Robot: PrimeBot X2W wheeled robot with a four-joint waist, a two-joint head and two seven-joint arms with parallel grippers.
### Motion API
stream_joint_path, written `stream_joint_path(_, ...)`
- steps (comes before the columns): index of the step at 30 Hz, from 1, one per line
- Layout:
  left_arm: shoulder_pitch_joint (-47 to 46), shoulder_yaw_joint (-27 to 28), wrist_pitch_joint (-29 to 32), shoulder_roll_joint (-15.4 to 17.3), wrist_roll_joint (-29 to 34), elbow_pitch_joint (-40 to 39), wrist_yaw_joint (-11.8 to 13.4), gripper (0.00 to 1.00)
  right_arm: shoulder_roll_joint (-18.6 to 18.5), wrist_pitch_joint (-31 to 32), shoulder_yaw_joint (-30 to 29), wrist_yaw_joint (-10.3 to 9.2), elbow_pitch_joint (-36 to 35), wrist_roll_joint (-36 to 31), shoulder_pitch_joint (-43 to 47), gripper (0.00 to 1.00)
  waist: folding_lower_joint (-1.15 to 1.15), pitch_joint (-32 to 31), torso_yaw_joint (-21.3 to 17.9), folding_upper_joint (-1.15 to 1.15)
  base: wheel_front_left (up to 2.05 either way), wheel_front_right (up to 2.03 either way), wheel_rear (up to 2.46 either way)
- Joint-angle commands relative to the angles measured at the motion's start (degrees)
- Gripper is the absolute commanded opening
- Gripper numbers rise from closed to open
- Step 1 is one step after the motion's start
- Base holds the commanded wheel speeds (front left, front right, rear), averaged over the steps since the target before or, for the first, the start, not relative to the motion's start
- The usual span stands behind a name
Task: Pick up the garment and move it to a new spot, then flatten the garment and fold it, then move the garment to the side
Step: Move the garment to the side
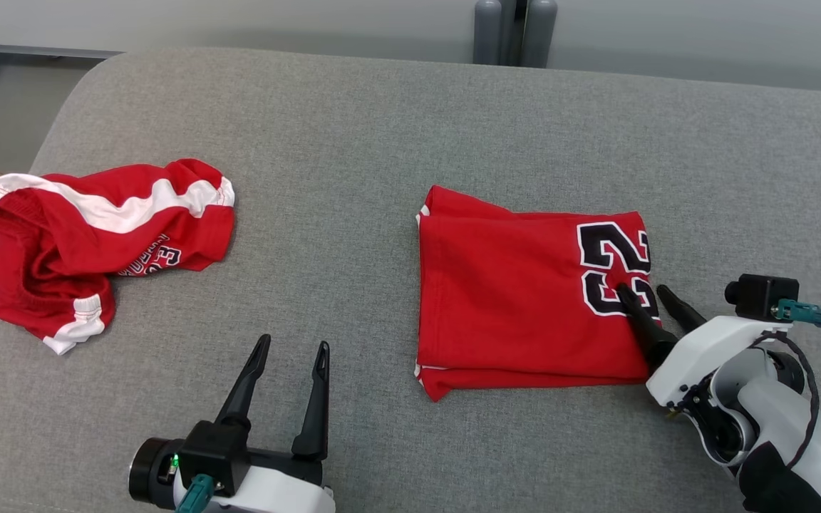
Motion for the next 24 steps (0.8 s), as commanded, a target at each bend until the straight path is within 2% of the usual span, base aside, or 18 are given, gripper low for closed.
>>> stream_joint_path(1,-1.00,0.01,-0.23,0.24,-0.29,0.04,0.13,1.00,0.69,0.67,1.08,0.02,1.07,0.68,1.28,0.40,0.00,0.04,0.02,0.00,0.00,0.00,0.00)
stream_joint_path(2,-1.07,-0.09,-0.23,0.23,-0.34,0.09,0.18,1.00,0.65,0.48,1.70,0.02,1.33,0.86,1.27,0.23,0.00,0.05,0.01,0.00,0.00,0.00,0.00)
stream_joint_path(3,-1.11,-0.17,-0.23,0.23,-0.40,0.17,0.20,1.00,0.65,0.38,2.31,0.02,1.52,0.98,1.10,0.00,0.00,0.04,0.00,0.00,0.00,0.00,0.00)
stream_joint_path(8,-1.30,-0.17,-0.23,0.23,-0.38,0.37,0.39,1.00,-0.23,-1.58,4.07,0.01,2.88,0.40,-0.20,0.00,0.00,-0.18,-0.17,0.00,0.00,0.00,0.00)
stream_joint_path(12,-1.00,0.03,-0.23,0.23,-0.30,0.12,0.61,1.00,-1.36,-2.82,4.45,0.00,3.47,-2.80,-2.62,0.00,0.00,-0.42,-0.90,0.00,0.00,0.00,0.00)
stream_joint_path(17,-1.13,0.54,-0.23,0.24,0.34,-0.64,0.43,1.00,-2.17,-2.89,-2.31,0.01,-0.27,-13.80,-5.18,0.00,0.00,-0.31,-3.39,0.00,0.00,0.00,0.00)
stream_joint_path(24,-1.71,1.13,-0.23,0.55,1.68,-1.84,-0.31,1.00,-0.09,-2.89,-14.75,0.01,-5.12,-27.76,-3.29,0.00,0.00,0.24,-8.09,0.00,0.00,0.00,0.00)
